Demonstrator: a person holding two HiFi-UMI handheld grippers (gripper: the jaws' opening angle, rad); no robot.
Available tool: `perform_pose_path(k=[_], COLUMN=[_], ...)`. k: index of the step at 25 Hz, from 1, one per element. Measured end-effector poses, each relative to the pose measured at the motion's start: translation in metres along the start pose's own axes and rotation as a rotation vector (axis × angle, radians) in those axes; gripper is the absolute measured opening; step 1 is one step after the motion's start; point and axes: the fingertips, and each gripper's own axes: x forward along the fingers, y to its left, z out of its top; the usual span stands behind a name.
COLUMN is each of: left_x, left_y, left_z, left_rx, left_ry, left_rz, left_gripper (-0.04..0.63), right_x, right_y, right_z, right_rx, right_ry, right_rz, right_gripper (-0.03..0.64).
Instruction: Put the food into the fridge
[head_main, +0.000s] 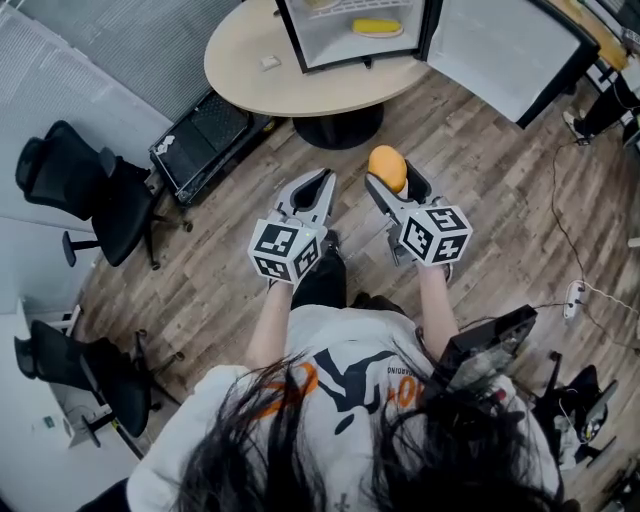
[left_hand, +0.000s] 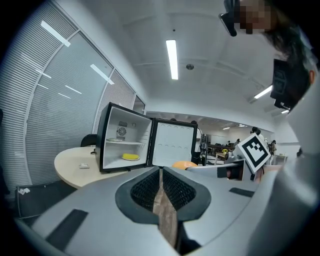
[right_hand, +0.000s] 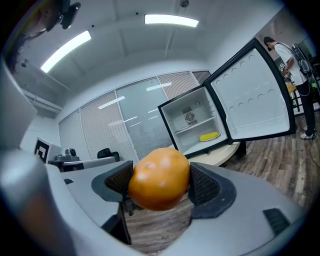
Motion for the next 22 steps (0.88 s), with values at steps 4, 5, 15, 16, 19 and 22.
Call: perform_pose_path(k=[4,5,15,16,19,22], left_x=[0.009,0.012,0.065,0.070,0.084,0.101], left_y=[0.013,0.017,0.083,0.093,0.127,0.157], left_z=[0.001,0.002,0.021,0.025,0.040,0.050], left_rx=[0.001,0.002,0.020,0.024,0.022,0.018], left_ry=[0.004,0.003,0.008,0.006,-0.007,-0.014], left_rz=[-0.003,-0.006,-0.058,-0.063,-0.074,-0.089], left_gripper=[0.012,0.012,0.012,0.012,0.012,0.012], right_x=[0.015,0.020,0.097,0.107,0.140,0.172], right_y=[-0.004,-0.005,-0.029,-0.029,-0.027,-0.030], right_z=[0.002,0.003,0.034,0.038,0.049,0.056], right_rx=[0.007,0.009,0.039,0.040,0.037,0.036], right_ry=[0.002,0.001,-0.016,-0.018,-0.019,-0.014], right_rz=[0.002,0.001,-0.034,-0.038,-0.047,-0.058], right_gripper=[0.362,0.362,0.362,0.362,0.362,0.362])
